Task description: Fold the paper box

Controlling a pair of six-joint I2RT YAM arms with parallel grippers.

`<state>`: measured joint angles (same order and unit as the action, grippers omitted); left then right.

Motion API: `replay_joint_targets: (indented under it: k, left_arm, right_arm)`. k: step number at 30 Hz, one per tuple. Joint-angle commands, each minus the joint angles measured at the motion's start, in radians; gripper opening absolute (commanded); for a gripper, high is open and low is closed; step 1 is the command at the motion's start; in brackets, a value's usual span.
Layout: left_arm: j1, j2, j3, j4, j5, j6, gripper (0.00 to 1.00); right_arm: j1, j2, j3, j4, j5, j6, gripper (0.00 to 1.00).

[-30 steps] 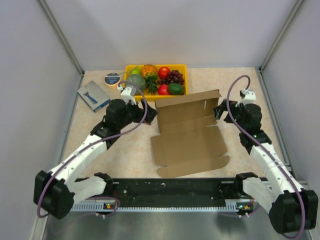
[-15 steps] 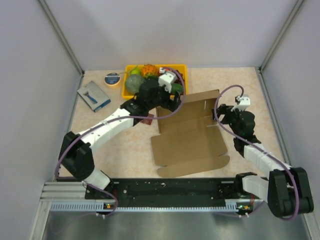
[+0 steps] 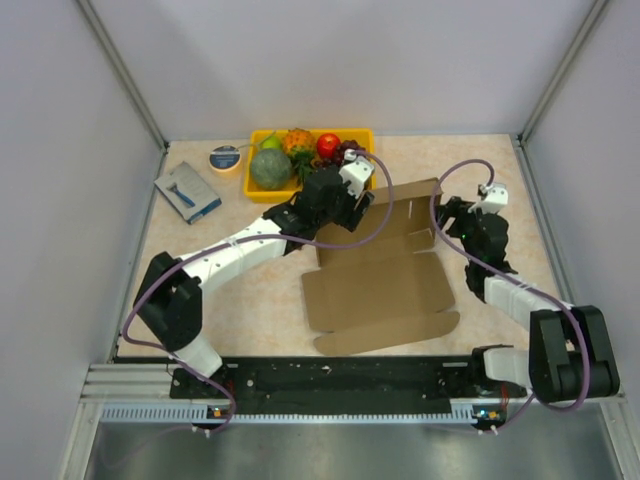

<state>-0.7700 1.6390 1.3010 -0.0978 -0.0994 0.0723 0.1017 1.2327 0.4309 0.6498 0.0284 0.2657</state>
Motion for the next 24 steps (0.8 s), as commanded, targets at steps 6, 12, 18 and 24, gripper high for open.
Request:
replay_joint_targets:
  k: [6, 12, 18, 24]
  left_arm:
    - [-0.012, -0.057, -0.071, 0.061, -0.061, -0.028, 0.75]
    - [-0.041, -0.257, -0.190, 0.146, -0.252, -0.146, 0.98]
    - [-0.049, -0.496, -0.442, 0.247, -0.446, -0.290, 0.95]
    - [-0.083, -0.426, -0.546, 0.248, -0.609, -0.399, 0.91]
  right_arm:
    - [-0.059, 0.054, 0.100, -0.074, 0.136, 0.030, 0.73]
    - [-0.082, 0.065, 0.127, -0.136, 0.152, 0.013, 0.74]
    - [-0.152, 0.126, 0.167, -0.145, 0.042, 0.086, 0.77]
    - [-0.152, 0.130, 0.206, -0.193, -0.008, 0.109, 0.78]
